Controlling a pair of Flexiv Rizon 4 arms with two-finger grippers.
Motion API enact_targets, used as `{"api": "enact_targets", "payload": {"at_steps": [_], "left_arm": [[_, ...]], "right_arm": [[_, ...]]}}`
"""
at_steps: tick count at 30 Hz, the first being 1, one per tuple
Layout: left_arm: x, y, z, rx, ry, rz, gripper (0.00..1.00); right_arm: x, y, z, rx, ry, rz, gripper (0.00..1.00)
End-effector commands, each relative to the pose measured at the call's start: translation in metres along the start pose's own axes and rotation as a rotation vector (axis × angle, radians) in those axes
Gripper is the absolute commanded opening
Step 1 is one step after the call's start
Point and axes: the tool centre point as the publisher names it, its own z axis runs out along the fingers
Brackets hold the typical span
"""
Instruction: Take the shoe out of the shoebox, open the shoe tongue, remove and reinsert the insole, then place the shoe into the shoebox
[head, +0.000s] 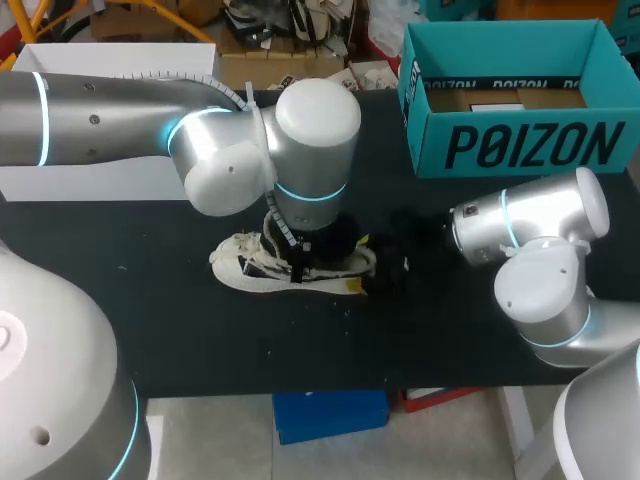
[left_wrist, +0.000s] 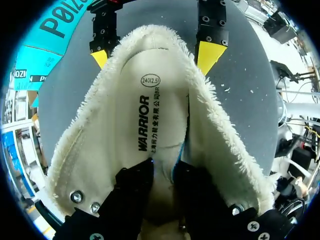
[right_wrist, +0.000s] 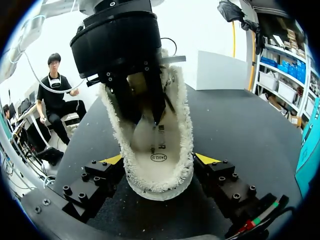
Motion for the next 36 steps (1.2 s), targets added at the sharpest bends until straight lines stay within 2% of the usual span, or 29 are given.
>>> {"api": "enact_targets", "payload": {"at_steps": [1, 13, 22, 28, 30, 32, 36], "left_arm": [[0.006, 0.013, 0.044, 0.015, -0.150, -0.012, 0.26], [-0.009, 0.017, 0.039, 0.069, -0.343, -0.065, 0.24], [-0.015, 0.016, 0.031, 0.110, -0.418, -0.090, 0.20], [-0.021, 0.010, 0.028, 0.121, -0.432, -0.079, 0.20], [-0.021, 0.007, 0.028, 0.123, -0.412, -0.062, 0.13], [-0.021, 0.005, 0.028, 0.127, -0.392, -0.050, 0.00], [-0.016, 0.003, 0.026, 0.124, -0.330, -0.027, 0.00]], "right_arm": [[-0.001, -0.001, -0.001, 0.004, -0.001, 0.001, 0.00], [-0.001, -0.001, -0.001, 0.004, -0.001, 0.001, 0.00], [-0.001, -0.001, -0.001, 0.004, -0.001, 0.001, 0.00], [-0.001, -0.001, -0.001, 0.004, -0.001, 0.001, 0.00], [-0.001, -0.001, -0.001, 0.004, -0.001, 0.001, 0.00], [-0.001, -0.001, -0.001, 0.004, -0.001, 0.001, 0.00], [-0.001, -0.001, -0.001, 0.004, -0.001, 0.001, 0.00]]}}
